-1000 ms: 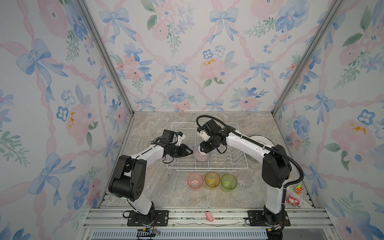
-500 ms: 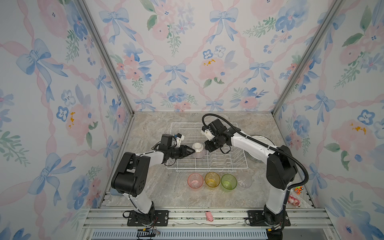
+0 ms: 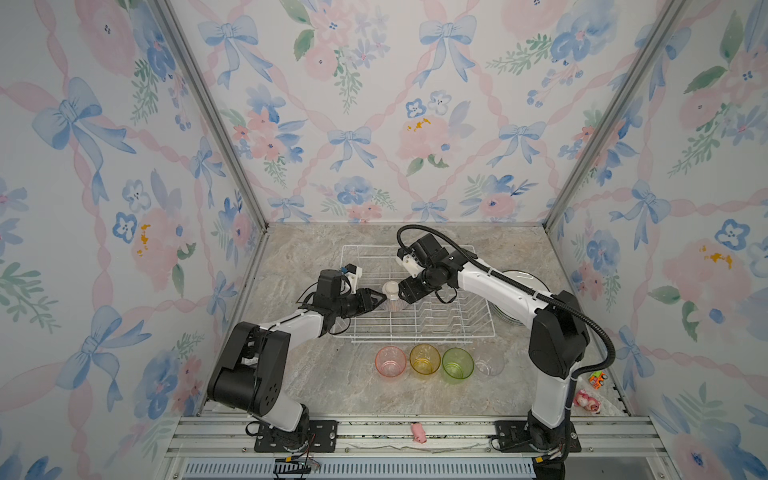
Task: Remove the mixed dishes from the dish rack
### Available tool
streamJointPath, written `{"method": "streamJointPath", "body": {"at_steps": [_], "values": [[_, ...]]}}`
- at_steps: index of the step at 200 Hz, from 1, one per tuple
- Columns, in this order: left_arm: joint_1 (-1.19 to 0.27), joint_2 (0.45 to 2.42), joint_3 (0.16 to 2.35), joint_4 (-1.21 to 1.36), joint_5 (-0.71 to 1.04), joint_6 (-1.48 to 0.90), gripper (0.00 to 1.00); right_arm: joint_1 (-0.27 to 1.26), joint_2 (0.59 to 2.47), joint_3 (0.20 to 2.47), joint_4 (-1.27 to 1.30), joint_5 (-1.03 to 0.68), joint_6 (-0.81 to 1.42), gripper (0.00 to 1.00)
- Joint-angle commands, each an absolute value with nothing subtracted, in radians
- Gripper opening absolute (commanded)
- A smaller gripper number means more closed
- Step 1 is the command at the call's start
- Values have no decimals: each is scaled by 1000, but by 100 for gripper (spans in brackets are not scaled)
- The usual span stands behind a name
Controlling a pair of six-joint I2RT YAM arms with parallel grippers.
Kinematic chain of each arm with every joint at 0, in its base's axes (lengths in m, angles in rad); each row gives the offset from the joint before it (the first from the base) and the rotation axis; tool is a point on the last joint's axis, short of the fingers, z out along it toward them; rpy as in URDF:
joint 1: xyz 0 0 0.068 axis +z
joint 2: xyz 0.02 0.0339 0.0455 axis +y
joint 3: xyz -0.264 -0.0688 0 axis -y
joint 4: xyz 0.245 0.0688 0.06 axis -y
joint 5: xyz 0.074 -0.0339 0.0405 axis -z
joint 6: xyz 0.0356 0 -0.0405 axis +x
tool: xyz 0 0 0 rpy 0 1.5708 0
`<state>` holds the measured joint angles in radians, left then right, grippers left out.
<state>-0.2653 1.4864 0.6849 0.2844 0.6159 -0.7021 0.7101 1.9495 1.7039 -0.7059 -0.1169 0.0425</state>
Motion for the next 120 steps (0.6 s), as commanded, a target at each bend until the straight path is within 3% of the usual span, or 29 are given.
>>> {"method": "streamJointPath", "body": {"at_steps": [1,54,120], "values": [[-268,1421,706,193,499,-658,42,734,2035,1797,-747,-84,15,80],[-255,1362,717,127,511,-629,42,754,2193,1988,-823,-6,10,81],[-235,1341,708,121,529,-623,41,759,2271,2059,-850,35,-9,78]]}}
